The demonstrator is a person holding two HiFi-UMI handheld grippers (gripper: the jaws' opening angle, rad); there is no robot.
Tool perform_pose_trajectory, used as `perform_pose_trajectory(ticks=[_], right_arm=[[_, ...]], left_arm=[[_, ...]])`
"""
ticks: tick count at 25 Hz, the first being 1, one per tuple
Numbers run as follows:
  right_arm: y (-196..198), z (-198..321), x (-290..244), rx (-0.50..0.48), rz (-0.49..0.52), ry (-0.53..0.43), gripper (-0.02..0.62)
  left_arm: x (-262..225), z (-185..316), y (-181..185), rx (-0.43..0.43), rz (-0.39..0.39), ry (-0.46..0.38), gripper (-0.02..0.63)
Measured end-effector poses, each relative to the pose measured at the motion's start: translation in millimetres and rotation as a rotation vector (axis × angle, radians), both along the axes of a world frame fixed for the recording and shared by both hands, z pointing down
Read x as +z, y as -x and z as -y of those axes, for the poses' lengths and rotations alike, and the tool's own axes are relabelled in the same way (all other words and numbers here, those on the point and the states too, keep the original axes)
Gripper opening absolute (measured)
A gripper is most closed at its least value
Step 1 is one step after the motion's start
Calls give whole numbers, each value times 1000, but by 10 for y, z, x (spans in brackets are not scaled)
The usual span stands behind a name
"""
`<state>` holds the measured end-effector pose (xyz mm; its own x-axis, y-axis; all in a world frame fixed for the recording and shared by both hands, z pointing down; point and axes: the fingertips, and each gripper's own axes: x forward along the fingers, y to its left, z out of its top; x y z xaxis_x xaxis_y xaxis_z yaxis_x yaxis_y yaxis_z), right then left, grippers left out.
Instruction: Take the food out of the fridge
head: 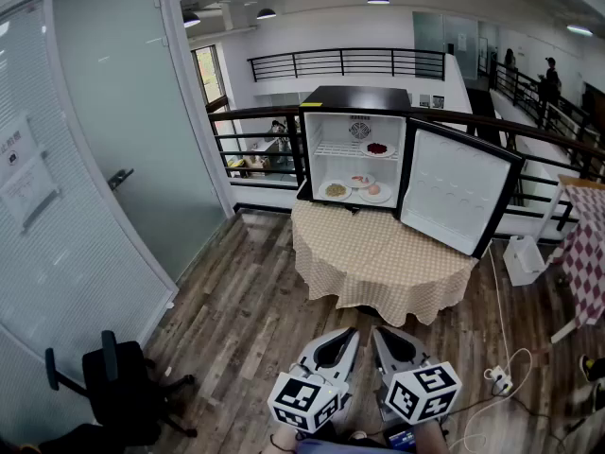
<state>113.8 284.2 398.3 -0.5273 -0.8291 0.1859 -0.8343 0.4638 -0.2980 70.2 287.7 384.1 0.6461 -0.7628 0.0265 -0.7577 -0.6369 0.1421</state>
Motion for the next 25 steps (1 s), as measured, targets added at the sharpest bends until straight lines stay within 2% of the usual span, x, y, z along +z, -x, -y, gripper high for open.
perform_pose_trajectory(ticks=[6, 15, 19, 25], right_arm=[[-21, -48, 14, -5, 52, 0, 25], [-39, 65, 46, -15, 69, 13, 25], [-73, 191, 117, -11, 73, 27, 25], [-74, 536, 166, -13, 90, 50, 25]], left_arm=[[18, -44, 14, -7, 6, 7, 18], [26, 20, 28, -30, 31, 15, 18], [93, 133, 24, -32, 19, 37, 18], [162, 467, 21, -35, 40, 40, 18]])
